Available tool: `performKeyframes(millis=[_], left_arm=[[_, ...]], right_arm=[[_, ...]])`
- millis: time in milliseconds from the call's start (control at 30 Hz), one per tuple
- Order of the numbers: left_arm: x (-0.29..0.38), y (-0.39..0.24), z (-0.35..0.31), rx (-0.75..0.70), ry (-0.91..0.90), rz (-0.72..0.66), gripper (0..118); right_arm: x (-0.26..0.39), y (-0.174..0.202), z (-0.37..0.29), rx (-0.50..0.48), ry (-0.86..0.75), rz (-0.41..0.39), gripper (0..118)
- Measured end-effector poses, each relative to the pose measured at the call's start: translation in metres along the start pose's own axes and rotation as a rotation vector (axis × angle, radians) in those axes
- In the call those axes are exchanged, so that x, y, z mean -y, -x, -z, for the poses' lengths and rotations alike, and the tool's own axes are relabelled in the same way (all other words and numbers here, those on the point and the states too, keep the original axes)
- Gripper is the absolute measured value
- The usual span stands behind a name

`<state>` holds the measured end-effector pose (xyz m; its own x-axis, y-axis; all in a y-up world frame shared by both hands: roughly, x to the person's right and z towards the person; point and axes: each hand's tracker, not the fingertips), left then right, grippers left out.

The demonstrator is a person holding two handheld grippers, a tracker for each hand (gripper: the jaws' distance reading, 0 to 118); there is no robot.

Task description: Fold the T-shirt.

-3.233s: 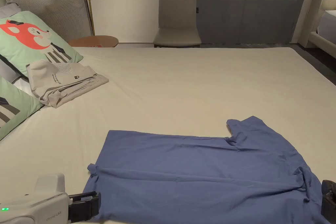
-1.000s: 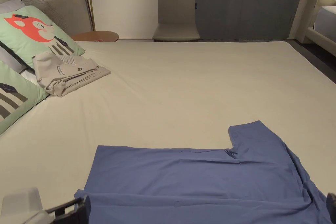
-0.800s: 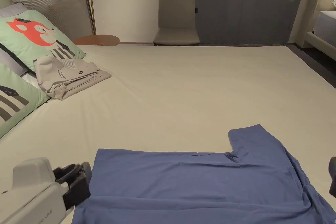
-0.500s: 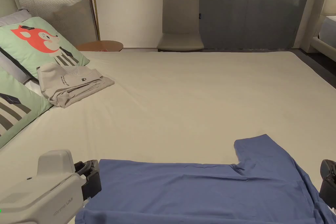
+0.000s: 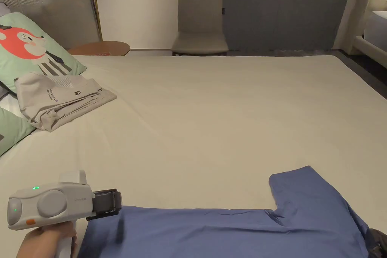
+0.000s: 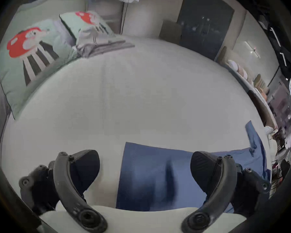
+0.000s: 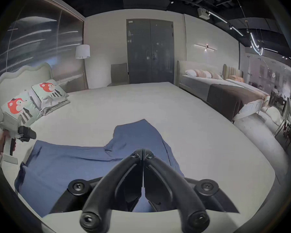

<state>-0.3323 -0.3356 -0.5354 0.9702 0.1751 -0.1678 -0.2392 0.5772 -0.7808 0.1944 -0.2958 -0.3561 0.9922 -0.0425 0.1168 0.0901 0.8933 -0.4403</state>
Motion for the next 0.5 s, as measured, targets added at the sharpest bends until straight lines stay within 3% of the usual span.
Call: performKeyframes(millis=[33,100,167,233,267,333,433,467,500], left_arm=[[0.002,0.001,0.007,-0.010,0.016,-0.022,106],[0.007,0.001,0.021,-0.002,0.044,-0.037,82],[0.013,-0.003,0.026,-0.011,0.077,-0.022,70],[0.021,-0.014,0.021,-0.127,0.035,0.060,56],[0.022,-0.017,0.016,-0.086,0.021,0.079,46],[0.022,-0.020,0.004,-0.043,0.019,0.072,3],[0.022,-0.026,-0.015,-0.052,-0.049,0.103,4],[0.022,-0.026,-0.020,-0.049,-0.057,0.104,4],[0.022,-0.026,-0.026,-0.038,-0.066,0.104,4]], right_arm=[[0.001,-0.002,0.004,0.005,0.008,0.001,1],[0.004,-0.003,0.008,0.011,0.022,0.004,1],[0.007,-0.005,0.013,0.013,0.036,0.010,1],[0.010,-0.006,0.016,0.009,0.053,0.016,1],[0.011,-0.007,0.019,0.006,0.060,0.019,1],[0.008,-0.008,0.026,0.003,0.072,0.020,1],[-0.007,-0.015,0.049,0.031,0.118,0.040,1],[-0.013,-0.020,0.062,0.043,0.138,0.058,13],[-0.018,-0.023,0.076,0.054,0.140,0.064,42]])
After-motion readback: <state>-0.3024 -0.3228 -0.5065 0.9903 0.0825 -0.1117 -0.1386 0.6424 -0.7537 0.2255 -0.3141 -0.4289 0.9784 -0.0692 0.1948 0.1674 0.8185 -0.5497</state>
